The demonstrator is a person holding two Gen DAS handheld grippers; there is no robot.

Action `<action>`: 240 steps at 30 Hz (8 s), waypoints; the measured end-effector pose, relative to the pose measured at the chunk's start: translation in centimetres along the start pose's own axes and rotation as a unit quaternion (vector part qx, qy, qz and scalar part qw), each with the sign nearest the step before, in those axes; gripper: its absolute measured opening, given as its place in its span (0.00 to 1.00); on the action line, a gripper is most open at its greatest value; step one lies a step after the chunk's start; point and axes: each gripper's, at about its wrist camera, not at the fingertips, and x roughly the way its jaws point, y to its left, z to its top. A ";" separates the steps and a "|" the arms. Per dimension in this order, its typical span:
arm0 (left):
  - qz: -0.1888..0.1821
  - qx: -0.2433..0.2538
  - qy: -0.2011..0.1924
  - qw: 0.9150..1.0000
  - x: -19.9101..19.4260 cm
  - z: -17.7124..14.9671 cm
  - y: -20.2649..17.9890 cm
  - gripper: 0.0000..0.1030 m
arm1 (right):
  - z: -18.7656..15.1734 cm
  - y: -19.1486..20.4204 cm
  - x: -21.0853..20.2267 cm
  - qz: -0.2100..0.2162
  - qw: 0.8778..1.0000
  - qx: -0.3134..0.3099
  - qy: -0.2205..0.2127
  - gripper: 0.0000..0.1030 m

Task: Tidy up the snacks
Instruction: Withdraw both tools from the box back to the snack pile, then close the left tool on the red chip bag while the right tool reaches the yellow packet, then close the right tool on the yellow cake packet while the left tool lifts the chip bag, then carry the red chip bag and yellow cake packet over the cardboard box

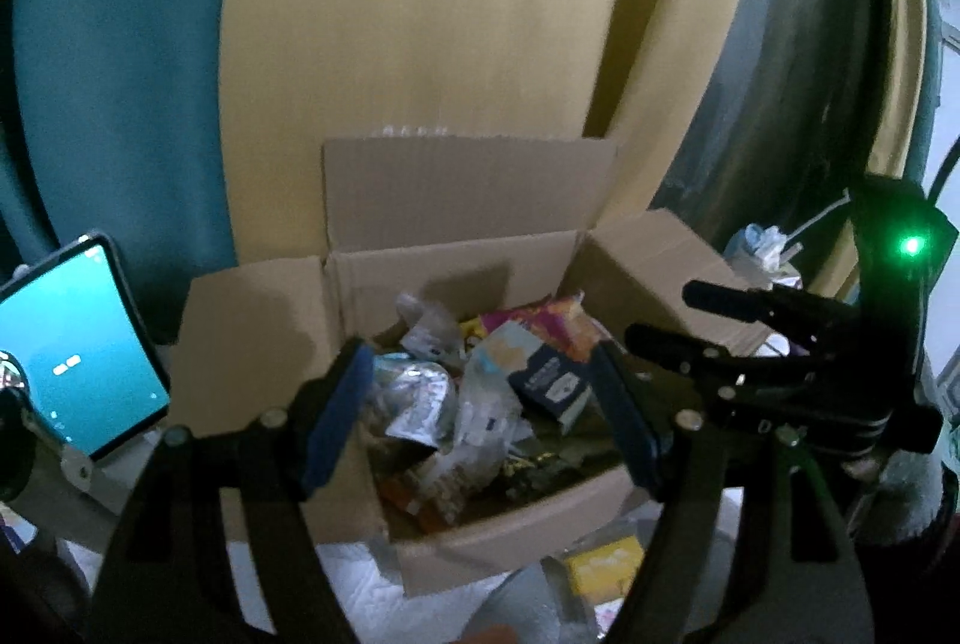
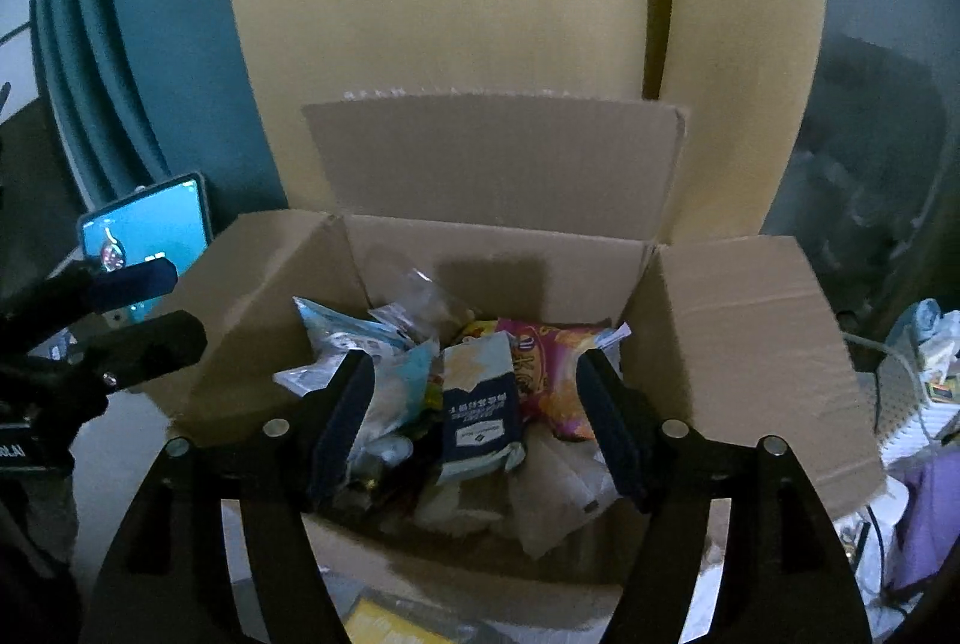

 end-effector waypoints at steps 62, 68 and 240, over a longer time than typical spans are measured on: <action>-0.087 0.094 0.151 0.980 -2.1 -20.2 -8.2 0.77 | -21.2 -0.3 -12.6 -0.019 0.997 0.064 0.034 0.71; -0.109 0.086 0.184 0.973 -1.6 -22.0 -6.6 0.77 | -23.2 -0.2 -11.9 -0.032 0.994 0.083 0.056 0.71; -0.010 0.075 -0.031 0.997 4.4 -0.8 -2.5 0.55 | -0.2 -1.6 -4.1 -0.022 0.997 -0.028 -0.067 0.61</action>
